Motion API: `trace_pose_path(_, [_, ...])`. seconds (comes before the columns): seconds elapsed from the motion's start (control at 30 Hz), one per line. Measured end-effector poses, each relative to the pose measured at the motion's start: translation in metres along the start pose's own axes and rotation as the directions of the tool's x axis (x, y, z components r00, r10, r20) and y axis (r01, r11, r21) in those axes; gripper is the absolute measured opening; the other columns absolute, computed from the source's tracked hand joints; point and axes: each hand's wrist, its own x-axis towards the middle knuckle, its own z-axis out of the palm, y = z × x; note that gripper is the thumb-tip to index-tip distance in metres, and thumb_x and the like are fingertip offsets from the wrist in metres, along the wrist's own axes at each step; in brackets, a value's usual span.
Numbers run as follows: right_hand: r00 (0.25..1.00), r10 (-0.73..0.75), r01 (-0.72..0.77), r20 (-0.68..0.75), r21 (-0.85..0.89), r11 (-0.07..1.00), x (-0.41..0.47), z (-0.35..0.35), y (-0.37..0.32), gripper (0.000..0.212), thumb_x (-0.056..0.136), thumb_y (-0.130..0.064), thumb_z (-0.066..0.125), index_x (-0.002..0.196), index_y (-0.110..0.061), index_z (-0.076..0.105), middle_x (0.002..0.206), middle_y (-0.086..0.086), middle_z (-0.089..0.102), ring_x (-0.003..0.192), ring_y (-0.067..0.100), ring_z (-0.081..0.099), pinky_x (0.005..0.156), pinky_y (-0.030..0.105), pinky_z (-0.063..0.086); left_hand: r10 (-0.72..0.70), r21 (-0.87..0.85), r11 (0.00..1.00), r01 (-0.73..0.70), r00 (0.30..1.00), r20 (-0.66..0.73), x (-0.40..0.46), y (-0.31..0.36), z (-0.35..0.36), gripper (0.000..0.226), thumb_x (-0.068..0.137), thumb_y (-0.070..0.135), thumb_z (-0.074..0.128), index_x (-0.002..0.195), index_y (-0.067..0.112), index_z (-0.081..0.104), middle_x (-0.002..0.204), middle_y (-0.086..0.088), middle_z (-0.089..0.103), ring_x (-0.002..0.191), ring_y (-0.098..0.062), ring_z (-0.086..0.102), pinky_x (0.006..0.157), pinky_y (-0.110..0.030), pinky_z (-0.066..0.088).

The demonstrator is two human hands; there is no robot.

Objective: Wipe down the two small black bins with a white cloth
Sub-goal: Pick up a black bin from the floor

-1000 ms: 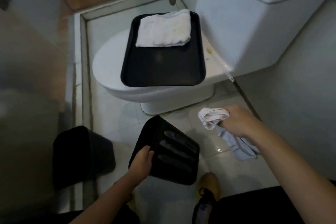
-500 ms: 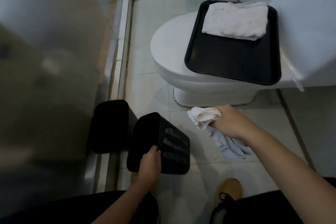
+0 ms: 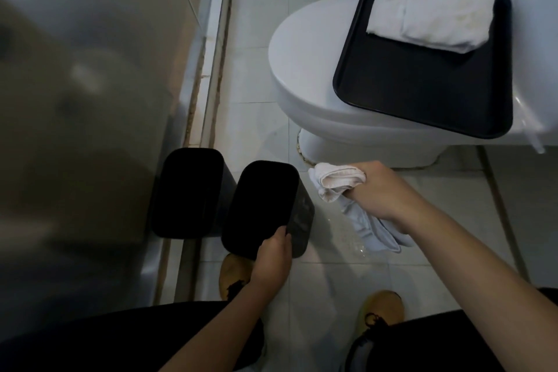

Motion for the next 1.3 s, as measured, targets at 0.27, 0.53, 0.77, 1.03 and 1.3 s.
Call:
trace_pose_path(0.27, [0.999, -0.046, 0.045, 0.020, 0.029, 0.999, 0.002, 0.008, -0.006, 0.037, 0.087, -0.006, 0.058, 0.105, -0.033, 0.075, 0.092, -0.007, 0.076, 0.090, 0.018, 0.069, 0.080, 0.040, 0.055, -0.069, -0.117, 0.990, 0.074, 0.997, 0.044, 0.006, -0.009, 0.009, 0.042, 0.094, 0.039, 0.057, 0.126, 0.013, 0.058, 0.113, -0.001, 0.069, 0.105, -0.016, 0.064, 0.086, -0.024, 0.049])
trace_pose_path(0.53, [0.996, -0.074, 0.071, 0.047, 0.057, 0.996, -0.004, 0.017, -0.012, 0.037, 0.086, 0.001, 0.055, 0.101, -0.025, 0.076, 0.091, -0.003, 0.076, 0.091, 0.019, 0.069, 0.081, 0.037, 0.054, -0.258, -0.364, 0.895, 0.256, 0.965, 0.045, 0.013, -0.034, -0.019, 0.029, 0.095, 0.015, 0.057, 0.123, 0.006, 0.056, 0.117, -0.007, 0.067, 0.102, -0.015, 0.063, 0.083, -0.021, 0.048])
trace_pose_path(0.77, [0.996, -0.077, 0.075, 0.054, 0.040, 0.996, -0.005, 0.018, -0.011, 0.028, 0.084, 0.000, 0.058, 0.096, -0.019, 0.076, 0.090, 0.005, 0.076, 0.095, 0.028, 0.069, 0.082, 0.044, 0.055, -0.377, -0.624, 0.757, 0.195, 0.910, -0.173, 0.007, -0.040, -0.050, 0.015, 0.099, 0.011, 0.052, 0.096, 0.000, 0.062, 0.081, -0.016, 0.070, 0.067, -0.022, 0.068, 0.060, -0.026, 0.056])
trace_pose_path(1.03, [0.994, -0.083, 0.079, 0.064, 0.065, 0.995, -0.005, 0.021, -0.008, 0.034, 0.083, 0.004, 0.059, 0.093, -0.023, 0.076, 0.087, -0.001, 0.076, 0.091, 0.024, 0.070, 0.082, 0.043, 0.054, -0.825, -0.888, 0.042, 0.458, 0.518, 0.228, 0.042, -0.112, -0.108, 0.045, 0.099, 0.032, 0.051, 0.133, 0.004, 0.045, 0.132, -0.020, 0.053, 0.106, -0.036, 0.061, 0.048, -0.035, 0.057])
trace_pose_path(1.3, [0.995, -0.075, 0.073, 0.068, 0.030, 0.997, -0.001, 0.020, 0.001, 0.054, 0.087, -0.001, 0.057, 0.069, -0.052, 0.065, 0.074, -0.012, 0.072, 0.070, 0.010, 0.066, 0.067, 0.033, 0.052, -0.801, -0.919, 0.284, 0.274, 0.595, -0.070, 0.099, -0.094, -0.112, 0.032, 0.102, 0.017, 0.048, 0.124, -0.005, 0.045, 0.120, -0.028, 0.056, 0.094, -0.042, 0.066, 0.067, -0.040, 0.059])
